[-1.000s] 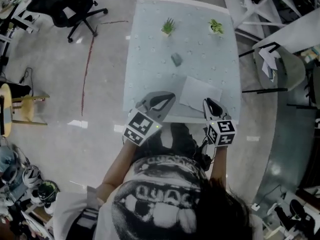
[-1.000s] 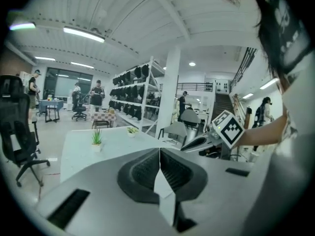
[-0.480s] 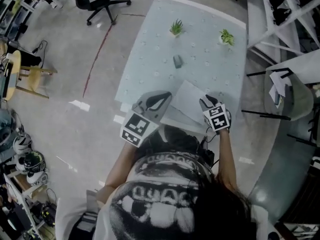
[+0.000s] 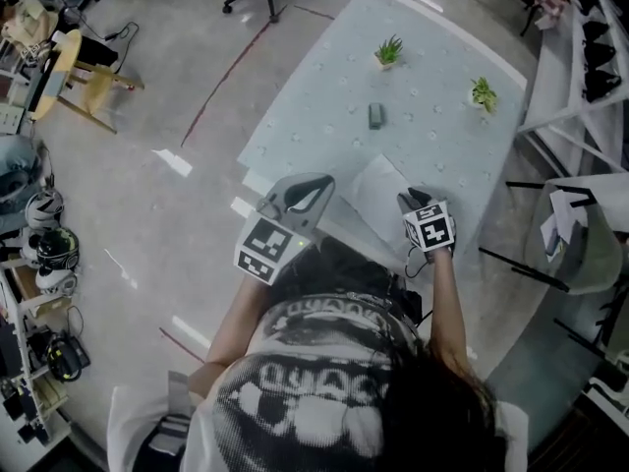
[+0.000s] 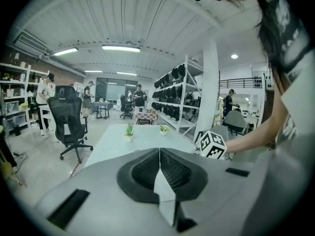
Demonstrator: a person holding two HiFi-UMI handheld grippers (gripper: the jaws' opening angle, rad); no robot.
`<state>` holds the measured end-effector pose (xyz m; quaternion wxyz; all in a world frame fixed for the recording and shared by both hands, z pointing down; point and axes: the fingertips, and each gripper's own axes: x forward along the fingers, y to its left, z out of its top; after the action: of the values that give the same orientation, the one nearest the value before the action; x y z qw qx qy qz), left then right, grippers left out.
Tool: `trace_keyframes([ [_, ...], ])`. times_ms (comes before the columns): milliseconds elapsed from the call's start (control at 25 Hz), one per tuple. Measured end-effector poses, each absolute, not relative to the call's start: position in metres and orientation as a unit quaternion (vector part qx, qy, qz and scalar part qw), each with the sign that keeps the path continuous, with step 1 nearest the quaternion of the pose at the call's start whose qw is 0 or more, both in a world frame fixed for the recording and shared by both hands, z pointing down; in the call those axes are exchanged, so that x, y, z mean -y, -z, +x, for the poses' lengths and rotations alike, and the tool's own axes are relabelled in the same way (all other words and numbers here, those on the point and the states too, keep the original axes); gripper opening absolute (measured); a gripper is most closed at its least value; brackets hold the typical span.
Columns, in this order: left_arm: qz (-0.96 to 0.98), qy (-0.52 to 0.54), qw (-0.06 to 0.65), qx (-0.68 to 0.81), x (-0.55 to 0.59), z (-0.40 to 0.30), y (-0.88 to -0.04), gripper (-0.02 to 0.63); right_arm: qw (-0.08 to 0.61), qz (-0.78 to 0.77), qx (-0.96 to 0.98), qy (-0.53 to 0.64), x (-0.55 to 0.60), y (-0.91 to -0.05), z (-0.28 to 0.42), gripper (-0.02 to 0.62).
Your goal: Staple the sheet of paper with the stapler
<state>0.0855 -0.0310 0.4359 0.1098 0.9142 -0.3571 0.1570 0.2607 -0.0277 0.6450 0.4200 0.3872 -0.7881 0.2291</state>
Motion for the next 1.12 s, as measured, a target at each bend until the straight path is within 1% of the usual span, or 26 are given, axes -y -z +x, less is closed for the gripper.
trace_keyframes([
  [160,0.907,-0.161,0.111,0.374,0.023,0.082,-0.438,0.005,0.416,0.382,0.794,-0.224,0.026,-0.644,0.257,0.099],
  [280,0.905,-0.163,0.11,0.376,0.02,0.083,-0.438,0.005,0.413,0.385,0.792,-0.232,0.021,-0.644,0.254,0.063],
  [400,0.906,-0.164,0.103,0.375,0.023,0.086,-0.435,0.005,0.408,0.391,0.79,-0.237,0.018,-0.645,0.252,0.014],
  [520,0.906,-0.165,0.095,0.377,0.025,0.088,-0.432,0.005,0.39,0.407,0.783,-0.262,0.018,-0.645,0.252,0.012],
  [720,0.901,-0.176,0.104,0.384,0.024,0.076,-0.439,0.005,0.36,0.432,0.768,-0.305,0.023,-0.646,0.248,0.011],
  [1120,0.91,-0.191,0.099,0.354,0.058,0.052,-0.437,0.005,0.275,0.496,0.718,-0.404,0.043,-0.639,0.234,0.011],
])
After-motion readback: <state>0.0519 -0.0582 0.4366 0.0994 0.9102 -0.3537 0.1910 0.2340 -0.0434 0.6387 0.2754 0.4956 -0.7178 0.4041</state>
